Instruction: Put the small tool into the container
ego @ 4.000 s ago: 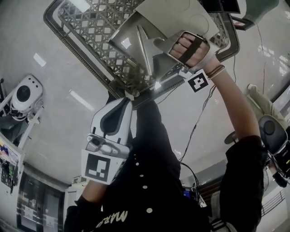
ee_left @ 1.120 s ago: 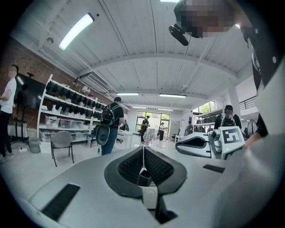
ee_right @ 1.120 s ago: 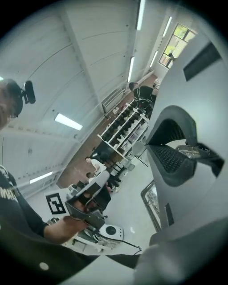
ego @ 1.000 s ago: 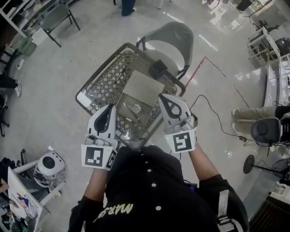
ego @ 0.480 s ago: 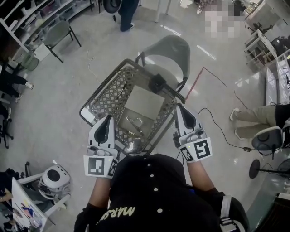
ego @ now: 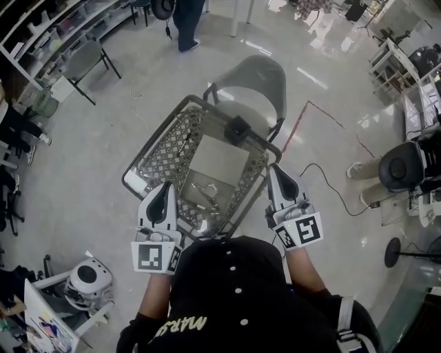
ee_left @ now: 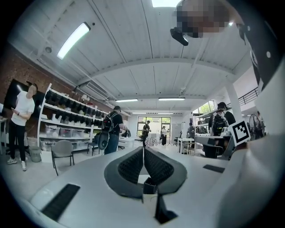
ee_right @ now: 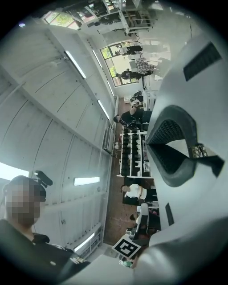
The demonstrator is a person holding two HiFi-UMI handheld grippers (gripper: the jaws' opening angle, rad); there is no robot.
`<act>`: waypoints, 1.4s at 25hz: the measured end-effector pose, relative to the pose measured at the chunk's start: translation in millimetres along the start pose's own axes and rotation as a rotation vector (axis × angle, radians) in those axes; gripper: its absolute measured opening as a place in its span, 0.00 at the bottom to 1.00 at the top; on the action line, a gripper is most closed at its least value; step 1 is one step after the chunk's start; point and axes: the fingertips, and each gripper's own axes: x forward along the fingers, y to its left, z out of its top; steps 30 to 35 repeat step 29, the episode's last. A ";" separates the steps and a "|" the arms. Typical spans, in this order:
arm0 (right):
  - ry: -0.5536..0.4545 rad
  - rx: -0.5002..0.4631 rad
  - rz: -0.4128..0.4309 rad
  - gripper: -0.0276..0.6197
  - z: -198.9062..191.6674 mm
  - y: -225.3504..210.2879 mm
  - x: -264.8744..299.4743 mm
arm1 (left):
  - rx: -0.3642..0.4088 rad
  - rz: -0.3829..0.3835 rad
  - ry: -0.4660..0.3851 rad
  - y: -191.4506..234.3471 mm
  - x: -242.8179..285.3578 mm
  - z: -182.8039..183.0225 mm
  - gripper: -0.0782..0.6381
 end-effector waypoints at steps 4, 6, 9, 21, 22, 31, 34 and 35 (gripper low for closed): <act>0.004 -0.023 0.013 0.06 2.3 2.3 -1.7 | 0.001 -0.005 0.010 -4.7 0.9 -4.0 0.15; 0.008 -0.026 0.035 0.06 2.6 5.5 -0.9 | 0.001 -0.008 0.011 -6.1 1.4 -4.1 0.15; 0.011 -0.024 0.037 0.06 2.4 7.6 0.9 | 0.004 -0.005 0.014 -5.5 1.5 -4.1 0.15; 0.023 -0.007 0.012 0.06 0.5 9.8 4.8 | -0.009 -0.003 0.043 -3.1 -0.7 -10.9 0.15; 0.022 -0.008 0.012 0.06 0.3 9.9 4.9 | -0.009 -0.002 0.043 -2.9 -0.9 -10.7 0.15; 0.022 0.001 0.004 0.06 0.2 10.6 5.7 | -0.003 0.004 0.044 -0.5 -1.0 -10.2 0.15; 0.022 0.001 0.004 0.06 0.2 10.6 5.7 | -0.003 0.004 0.044 -0.5 -1.0 -10.2 0.15; 0.022 0.001 0.004 0.06 0.2 10.6 5.7 | -0.003 0.004 0.044 -0.5 -1.0 -10.2 0.15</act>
